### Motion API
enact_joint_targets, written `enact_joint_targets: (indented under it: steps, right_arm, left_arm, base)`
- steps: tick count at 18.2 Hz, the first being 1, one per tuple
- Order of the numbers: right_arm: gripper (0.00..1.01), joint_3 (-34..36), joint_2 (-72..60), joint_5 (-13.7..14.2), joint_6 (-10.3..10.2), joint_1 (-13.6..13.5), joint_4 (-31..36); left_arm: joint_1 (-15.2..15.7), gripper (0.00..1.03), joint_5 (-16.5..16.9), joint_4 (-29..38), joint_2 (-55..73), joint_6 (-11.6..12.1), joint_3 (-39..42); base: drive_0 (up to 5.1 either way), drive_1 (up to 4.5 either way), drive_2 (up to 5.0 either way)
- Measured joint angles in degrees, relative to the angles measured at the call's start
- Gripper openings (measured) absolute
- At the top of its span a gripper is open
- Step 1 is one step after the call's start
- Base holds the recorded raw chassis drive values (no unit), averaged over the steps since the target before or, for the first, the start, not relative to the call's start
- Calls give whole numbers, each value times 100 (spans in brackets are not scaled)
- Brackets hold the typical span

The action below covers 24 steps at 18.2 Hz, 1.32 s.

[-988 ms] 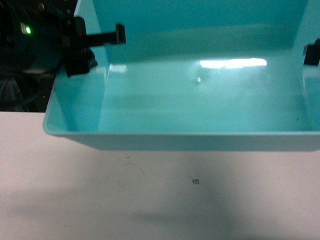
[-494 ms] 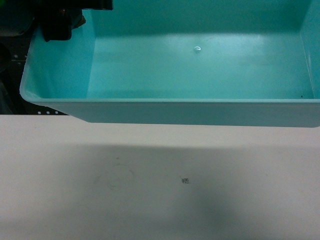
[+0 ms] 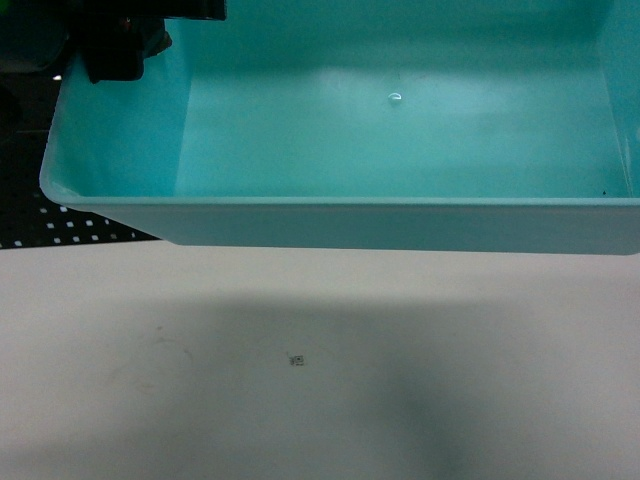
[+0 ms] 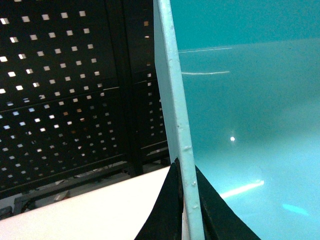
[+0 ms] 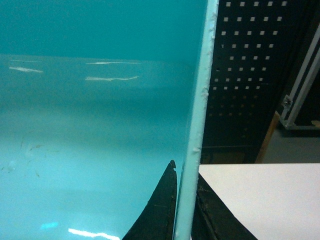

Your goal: Stack blue boxes stably on right

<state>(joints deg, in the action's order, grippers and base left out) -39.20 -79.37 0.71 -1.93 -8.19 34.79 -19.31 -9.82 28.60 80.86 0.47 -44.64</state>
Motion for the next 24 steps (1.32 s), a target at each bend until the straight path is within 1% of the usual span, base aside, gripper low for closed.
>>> enact_joint_targets:
  steps: [24]
  right_arm:
    - [7,0,0,0,-2,0,-4]
  left_arm:
    - [0,2,0,0,0,2,-2]
  base:
    - [-150,-150,-150]
